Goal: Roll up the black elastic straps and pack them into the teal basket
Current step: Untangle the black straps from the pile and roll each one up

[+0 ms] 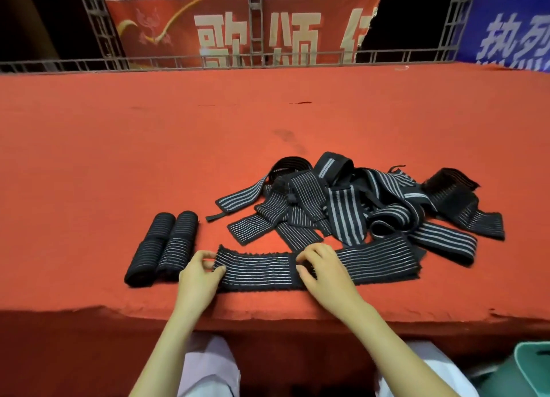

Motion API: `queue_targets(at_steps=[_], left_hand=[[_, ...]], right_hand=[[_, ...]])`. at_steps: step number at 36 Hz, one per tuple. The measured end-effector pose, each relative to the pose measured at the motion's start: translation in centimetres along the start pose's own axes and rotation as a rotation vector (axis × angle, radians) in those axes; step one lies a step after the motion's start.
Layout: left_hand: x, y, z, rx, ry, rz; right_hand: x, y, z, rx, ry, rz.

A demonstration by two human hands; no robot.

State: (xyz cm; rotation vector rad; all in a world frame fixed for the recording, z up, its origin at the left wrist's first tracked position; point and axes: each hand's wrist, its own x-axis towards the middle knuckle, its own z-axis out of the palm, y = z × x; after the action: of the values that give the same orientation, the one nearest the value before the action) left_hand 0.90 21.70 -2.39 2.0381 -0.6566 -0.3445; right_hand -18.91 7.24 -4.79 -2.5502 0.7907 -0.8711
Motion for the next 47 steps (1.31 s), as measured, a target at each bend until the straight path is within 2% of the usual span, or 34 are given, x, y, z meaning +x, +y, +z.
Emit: queue_targets(at_steps=[4,8,12,19,32,39,47], left_hand=[[0.8,-0.6,-0.3,-0.078,-0.028,-0.035],[1.3,-1.2,-0.4,-0.175,-0.061,-0.107],[1.6,-1.6,-0.4,-0.226,-0.089,-0.157],[1.5,-0.9,-0.6,-0.286,-0.131,-0.199],[1.7,-1.4,-1.2,-0.141,-0.143,-0.208],[1.4,-1.0,-1.3,-0.118,-0.047,-0.117],[1.2,-0.9,-1.5,-0.085,-0.110,-0.156]], right_hand=[[1.1,-2.0,1.7,0.000,-0.182,-0.105],[1.7,-2.9,2.6,-0.101,-0.390,-0.080],[2.0,-2.8,3.0,-0.137,-0.480,-0.060],[2.1,-2.7,2.2,-0.111,-0.459,-0.061],[2.0,-3.5,2.1,-0.070,-0.473,-0.036],[2.2,-3.3,1.8,-0.064,-0.508,-0.008],[2.5,-2.9,1.1,-0.051,-0.524,-0.002]])
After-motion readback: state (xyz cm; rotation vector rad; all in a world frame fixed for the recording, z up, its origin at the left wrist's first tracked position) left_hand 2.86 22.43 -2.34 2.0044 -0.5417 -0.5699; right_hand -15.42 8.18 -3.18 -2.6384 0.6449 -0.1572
